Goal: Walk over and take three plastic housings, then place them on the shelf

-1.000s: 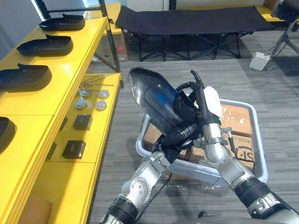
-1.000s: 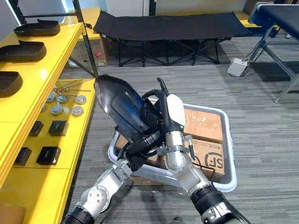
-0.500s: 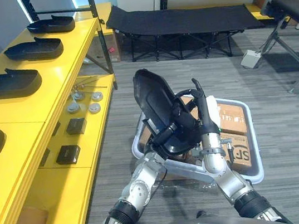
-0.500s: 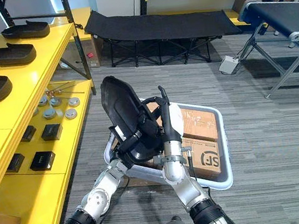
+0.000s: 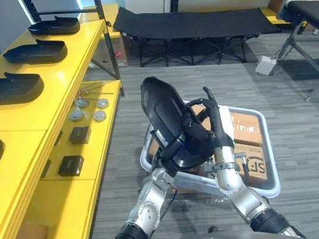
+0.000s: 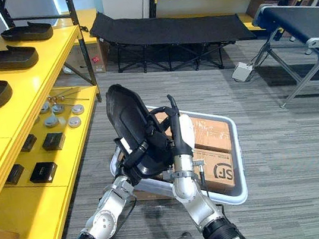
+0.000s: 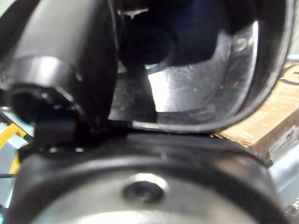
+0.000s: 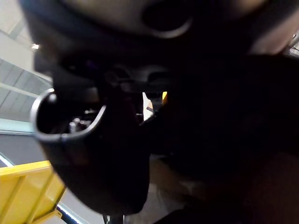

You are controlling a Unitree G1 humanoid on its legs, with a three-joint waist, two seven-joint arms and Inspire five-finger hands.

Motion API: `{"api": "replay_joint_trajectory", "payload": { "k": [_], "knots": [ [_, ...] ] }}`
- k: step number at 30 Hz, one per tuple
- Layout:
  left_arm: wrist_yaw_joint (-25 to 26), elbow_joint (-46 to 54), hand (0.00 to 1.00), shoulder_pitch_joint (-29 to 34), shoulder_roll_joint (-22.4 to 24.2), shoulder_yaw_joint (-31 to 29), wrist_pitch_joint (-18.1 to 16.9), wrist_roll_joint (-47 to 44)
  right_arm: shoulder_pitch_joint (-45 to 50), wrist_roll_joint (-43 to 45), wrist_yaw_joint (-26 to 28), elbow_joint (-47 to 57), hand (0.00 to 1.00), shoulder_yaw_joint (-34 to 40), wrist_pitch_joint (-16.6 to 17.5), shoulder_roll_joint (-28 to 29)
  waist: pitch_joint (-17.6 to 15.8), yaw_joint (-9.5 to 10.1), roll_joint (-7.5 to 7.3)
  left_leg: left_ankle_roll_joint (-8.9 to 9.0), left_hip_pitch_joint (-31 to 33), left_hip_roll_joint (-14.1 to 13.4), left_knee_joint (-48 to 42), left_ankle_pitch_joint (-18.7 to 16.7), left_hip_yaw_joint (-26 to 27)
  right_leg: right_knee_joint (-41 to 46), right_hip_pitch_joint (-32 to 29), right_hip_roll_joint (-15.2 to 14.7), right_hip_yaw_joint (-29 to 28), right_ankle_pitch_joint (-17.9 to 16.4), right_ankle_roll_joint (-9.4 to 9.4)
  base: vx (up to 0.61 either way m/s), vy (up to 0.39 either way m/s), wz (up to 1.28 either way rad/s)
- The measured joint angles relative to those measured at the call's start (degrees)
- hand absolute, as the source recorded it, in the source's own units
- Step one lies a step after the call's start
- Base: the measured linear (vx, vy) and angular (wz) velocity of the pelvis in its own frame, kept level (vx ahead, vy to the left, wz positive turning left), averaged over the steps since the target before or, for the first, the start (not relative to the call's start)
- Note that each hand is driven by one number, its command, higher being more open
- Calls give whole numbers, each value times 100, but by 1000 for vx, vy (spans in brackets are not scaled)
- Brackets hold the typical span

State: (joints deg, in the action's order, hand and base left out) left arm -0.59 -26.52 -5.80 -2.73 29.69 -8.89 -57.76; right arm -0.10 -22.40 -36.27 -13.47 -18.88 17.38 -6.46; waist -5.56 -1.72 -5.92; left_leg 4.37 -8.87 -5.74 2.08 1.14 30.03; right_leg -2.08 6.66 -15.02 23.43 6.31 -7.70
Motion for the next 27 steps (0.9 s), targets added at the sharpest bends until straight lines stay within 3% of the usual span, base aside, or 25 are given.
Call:
{"api": "replay_joint_trajectory", "payload": {
  "k": [4,11,18,22,27],
  "knots": [
    [565,645,0,216,67,-362,-102,1031,219,114,-78,220,100,-197,138,5,3,-14,3,2,-27,27,53,24,42,63,-50,20,6,-8,10,6,5,-5],
    [2150,2540,0,630,157,-1884,-547,4288,679,831,-90,1264,100,-88,25,5,57,0,100,1,-64,36,117,43,37,100,-48,23,110,-9,13,0,0,0],
    [3376,2677,0,1326,28,-2636,-474,6227,797,1628,3,1690,100,736,51,-3,165,17,287,0,-64,41,117,41,11,75,-15,19,168,-14,20,5,0,2],
    [3600,2678,0,1519,21,-2708,-419,6540,1027,2153,377,1701,100,882,50,8,174,-10,323,3,-60,36,112,41,17,62,-17,20,184,-27,30,0,0,0],
    [3317,2811,0,1558,24,-2802,-499,6188,1298,2607,1211,1703,100,1107,-14,12,179,-26,396,4,-26,29,104,41,5,36,-27,22,224,-33,31,2,-1,1]
  ]
}}
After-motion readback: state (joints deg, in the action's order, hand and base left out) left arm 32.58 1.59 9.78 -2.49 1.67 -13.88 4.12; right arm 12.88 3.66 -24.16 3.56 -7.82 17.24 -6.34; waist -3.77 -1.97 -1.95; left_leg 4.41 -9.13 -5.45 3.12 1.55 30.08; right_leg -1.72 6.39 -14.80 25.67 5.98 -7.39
